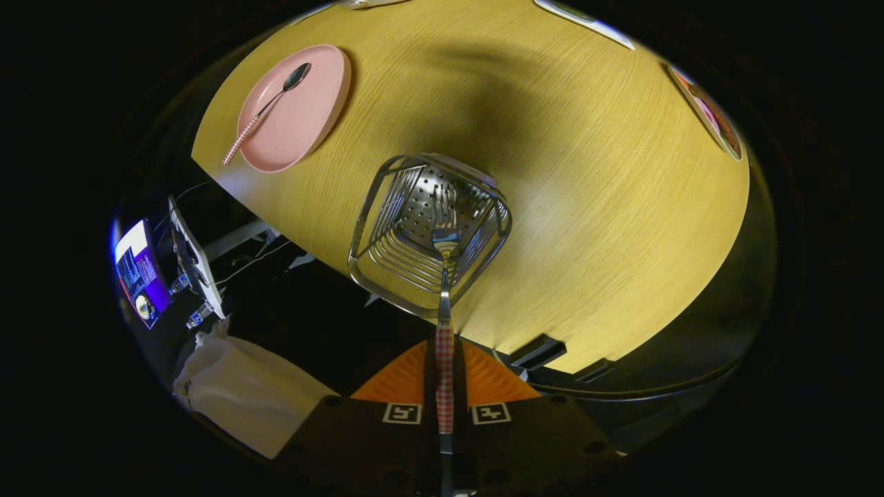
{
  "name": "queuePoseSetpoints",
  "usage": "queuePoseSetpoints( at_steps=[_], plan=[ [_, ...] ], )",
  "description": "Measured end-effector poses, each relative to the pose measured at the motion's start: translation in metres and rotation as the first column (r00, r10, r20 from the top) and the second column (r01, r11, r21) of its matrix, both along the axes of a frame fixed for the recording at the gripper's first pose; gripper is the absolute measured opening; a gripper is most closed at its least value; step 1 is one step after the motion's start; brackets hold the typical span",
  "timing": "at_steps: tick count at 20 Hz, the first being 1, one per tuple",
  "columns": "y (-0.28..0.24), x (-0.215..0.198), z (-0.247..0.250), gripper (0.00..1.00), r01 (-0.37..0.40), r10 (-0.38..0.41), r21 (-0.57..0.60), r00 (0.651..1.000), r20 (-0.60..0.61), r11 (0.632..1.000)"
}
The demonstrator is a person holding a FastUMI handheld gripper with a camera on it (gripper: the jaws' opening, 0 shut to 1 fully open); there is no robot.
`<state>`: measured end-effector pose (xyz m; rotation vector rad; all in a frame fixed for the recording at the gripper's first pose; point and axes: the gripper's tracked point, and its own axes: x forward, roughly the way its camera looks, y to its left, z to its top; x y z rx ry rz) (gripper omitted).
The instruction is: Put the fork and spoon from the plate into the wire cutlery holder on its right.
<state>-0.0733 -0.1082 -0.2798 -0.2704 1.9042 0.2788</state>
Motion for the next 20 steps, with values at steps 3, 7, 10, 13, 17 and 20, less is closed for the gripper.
queuePoseSetpoints(
  at_steps=[3, 7, 10, 13, 17, 20],
  plan=[
    [0.001, 0.004, -0.001, 0.13, -0.013, 0.013, 0.007, 1.000, -0.018, 1.000],
    [0.014, 0.020, 0.002, 0.20, 0.037, -0.038, 0.050, 0.999, 0.020, 0.998],
    [0.025, 0.034, 0.012, 0.88, 0.094, -0.104, 0.112, 0.991, 0.087, 0.989],
    [0.032, 0.044, 0.029, 1.00, 0.128, -0.154, 0.162, 0.975, 0.161, 0.979],
    [0.047, 0.055, 0.056, 0.99, 0.160, -0.227, 0.235, 0.929, 0.294, 0.959],
    [0.056, 0.056, 0.067, 0.99, 0.172, -0.275, 0.268, 0.869, 0.412, 0.948]
  ],
)
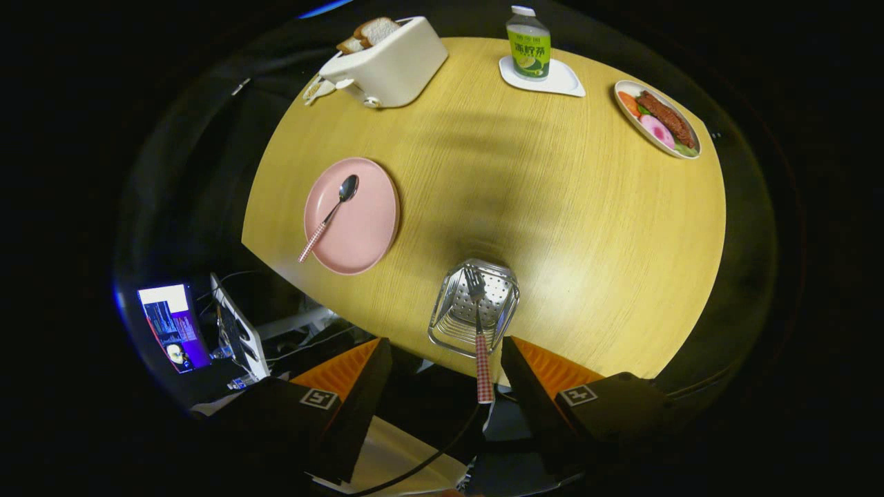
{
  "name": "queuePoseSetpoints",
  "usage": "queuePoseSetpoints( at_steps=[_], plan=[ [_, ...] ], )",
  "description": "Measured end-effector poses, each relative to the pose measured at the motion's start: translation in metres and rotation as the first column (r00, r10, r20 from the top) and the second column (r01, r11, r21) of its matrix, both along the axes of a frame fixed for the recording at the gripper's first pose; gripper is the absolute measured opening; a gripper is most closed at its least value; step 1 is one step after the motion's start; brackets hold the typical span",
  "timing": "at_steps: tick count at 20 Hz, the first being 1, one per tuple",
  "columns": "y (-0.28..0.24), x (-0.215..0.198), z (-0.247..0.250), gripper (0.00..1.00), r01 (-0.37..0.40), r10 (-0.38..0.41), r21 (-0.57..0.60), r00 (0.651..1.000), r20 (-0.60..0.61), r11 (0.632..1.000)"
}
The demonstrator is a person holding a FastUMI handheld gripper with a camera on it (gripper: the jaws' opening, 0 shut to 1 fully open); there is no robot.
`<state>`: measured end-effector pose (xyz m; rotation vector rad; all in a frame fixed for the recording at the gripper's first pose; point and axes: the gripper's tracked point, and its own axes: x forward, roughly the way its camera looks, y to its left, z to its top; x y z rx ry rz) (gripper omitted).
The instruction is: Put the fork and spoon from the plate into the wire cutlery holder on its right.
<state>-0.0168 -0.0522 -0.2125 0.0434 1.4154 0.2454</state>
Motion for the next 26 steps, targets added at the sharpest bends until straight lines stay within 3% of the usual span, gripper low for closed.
queuePoseSetpoints(
  at_steps=[6, 13, 18, 26],
  plan=[
    [0.027, -0.004, 0.017, 1.00, 0.029, -0.022, -0.025, 0.970, 0.242, 0.999],
    [0.086, 0.017, 0.031, 1.00, 0.085, -0.060, -0.030, 0.873, 0.484, 0.996],
    [0.149, 0.035, 0.010, 0.99, 0.129, -0.140, 0.056, 0.866, 0.481, 0.990],
    [0.221, 0.066, -0.065, 0.99, 0.199, -0.235, 0.142, 0.915, 0.329, 0.970]
  ],
)
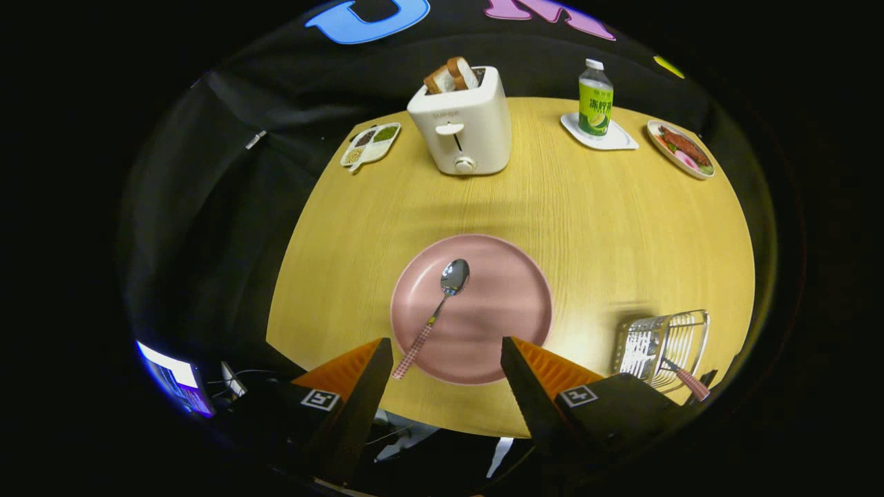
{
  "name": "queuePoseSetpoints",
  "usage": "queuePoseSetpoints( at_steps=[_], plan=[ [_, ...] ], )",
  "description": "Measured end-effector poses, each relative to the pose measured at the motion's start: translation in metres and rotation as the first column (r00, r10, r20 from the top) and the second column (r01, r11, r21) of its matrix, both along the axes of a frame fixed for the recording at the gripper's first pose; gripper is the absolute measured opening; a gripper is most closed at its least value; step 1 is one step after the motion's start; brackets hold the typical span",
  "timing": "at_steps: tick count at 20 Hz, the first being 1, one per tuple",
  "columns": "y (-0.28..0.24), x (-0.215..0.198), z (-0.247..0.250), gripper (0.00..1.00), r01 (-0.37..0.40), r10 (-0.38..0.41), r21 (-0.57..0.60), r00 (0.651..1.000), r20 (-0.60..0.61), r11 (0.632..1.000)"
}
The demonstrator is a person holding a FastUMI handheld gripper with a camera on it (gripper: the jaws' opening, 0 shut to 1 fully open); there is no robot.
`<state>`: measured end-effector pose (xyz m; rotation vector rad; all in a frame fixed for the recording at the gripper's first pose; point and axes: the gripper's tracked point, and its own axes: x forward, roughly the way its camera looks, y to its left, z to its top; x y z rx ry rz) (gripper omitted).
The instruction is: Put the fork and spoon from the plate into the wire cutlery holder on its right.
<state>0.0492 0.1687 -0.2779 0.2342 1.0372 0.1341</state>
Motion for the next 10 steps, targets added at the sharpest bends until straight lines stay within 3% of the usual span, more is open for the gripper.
queuePoseSetpoints(
  at_steps=[9, 10],
  plan=[
    [0.029, 0.012, -0.075, 0.93, 0.099, -0.094, 0.020, 0.981, -0.171, 0.995],
    [0.033, 0.012, -0.080, 0.86, 0.119, -0.111, 0.034, 0.975, -0.193, 0.992]
  ],
)
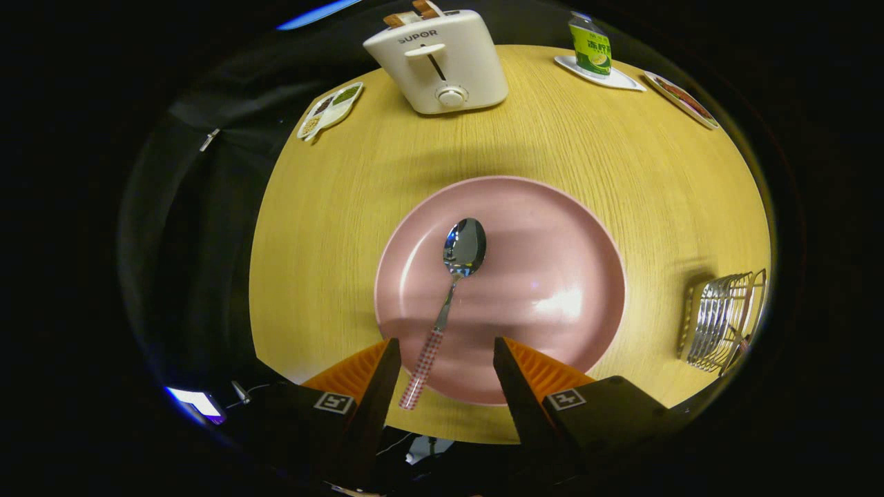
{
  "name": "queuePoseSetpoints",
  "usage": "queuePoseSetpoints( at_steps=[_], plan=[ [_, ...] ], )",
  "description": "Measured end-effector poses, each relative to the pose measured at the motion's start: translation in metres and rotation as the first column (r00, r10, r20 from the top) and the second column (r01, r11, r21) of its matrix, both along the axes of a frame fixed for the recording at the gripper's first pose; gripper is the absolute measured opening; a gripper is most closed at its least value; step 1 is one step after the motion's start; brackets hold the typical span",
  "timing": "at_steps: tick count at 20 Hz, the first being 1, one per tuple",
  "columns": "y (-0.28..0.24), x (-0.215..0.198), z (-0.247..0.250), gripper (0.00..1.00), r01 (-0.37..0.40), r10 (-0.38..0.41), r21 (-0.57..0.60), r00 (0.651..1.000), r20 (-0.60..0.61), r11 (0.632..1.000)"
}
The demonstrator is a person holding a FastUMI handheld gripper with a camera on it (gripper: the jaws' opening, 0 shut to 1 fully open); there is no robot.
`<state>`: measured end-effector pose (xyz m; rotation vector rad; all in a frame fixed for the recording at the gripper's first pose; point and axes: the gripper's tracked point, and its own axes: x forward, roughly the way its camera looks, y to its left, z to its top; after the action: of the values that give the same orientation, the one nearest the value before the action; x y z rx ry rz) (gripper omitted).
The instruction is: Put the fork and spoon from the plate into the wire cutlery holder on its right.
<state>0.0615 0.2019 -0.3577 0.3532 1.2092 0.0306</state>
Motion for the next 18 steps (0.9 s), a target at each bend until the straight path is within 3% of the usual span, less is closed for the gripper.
queuePoseSetpoints(
  at_steps=[5, 11, 18],
  plan=[
    [0.010, -0.001, -0.019, 0.83, -0.007, 0.007, -0.001, 0.999, -0.045, 1.000],
    [0.018, 0.003, -0.018, 0.59, 0.026, -0.022, 0.065, 0.997, -0.072, 0.998],
    [0.011, 0.001, -0.021, 0.54, 0.066, -0.059, 0.067, 0.993, -0.103, 0.996]
  ],
)
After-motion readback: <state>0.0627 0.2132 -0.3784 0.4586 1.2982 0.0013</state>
